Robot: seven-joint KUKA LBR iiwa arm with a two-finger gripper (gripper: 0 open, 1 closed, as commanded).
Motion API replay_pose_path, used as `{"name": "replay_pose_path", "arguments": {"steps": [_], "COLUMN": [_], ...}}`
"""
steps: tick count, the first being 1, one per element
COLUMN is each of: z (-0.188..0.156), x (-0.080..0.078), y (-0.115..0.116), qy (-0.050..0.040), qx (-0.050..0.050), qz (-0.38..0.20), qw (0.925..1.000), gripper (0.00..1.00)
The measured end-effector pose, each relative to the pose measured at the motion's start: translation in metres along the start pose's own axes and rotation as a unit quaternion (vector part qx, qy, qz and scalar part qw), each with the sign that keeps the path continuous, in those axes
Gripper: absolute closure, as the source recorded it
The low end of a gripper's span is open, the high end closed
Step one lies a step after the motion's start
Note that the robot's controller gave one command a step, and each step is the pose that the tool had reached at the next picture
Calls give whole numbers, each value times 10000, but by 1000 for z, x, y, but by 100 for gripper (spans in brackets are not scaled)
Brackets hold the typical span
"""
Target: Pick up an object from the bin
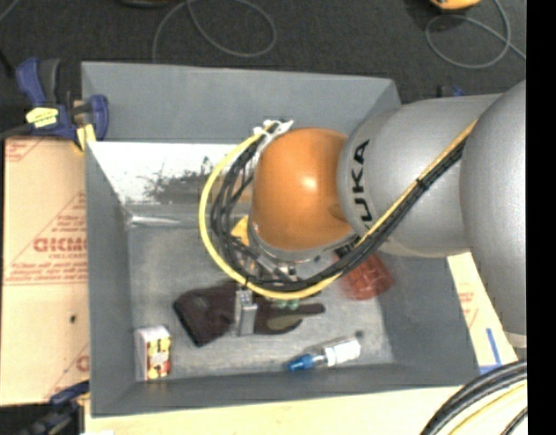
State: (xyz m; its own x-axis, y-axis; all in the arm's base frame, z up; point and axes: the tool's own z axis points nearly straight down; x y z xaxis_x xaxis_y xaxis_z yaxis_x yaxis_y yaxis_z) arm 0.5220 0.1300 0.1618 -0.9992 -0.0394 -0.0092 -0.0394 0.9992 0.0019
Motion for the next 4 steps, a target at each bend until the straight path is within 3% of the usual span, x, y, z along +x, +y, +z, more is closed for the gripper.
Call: {"name": "replay_pose_path", "arguments": {"steps": [1, 2, 4], "z": [54, 88, 83], "x": [4, 7, 3], "y": [-12, -22, -22], "qy": [13, -13, -17], "qx": [-2, -6, -7], "qz": [96, 799, 757], "qw": [10000, 9968, 9971], "gripper": [0, 100, 100]}}
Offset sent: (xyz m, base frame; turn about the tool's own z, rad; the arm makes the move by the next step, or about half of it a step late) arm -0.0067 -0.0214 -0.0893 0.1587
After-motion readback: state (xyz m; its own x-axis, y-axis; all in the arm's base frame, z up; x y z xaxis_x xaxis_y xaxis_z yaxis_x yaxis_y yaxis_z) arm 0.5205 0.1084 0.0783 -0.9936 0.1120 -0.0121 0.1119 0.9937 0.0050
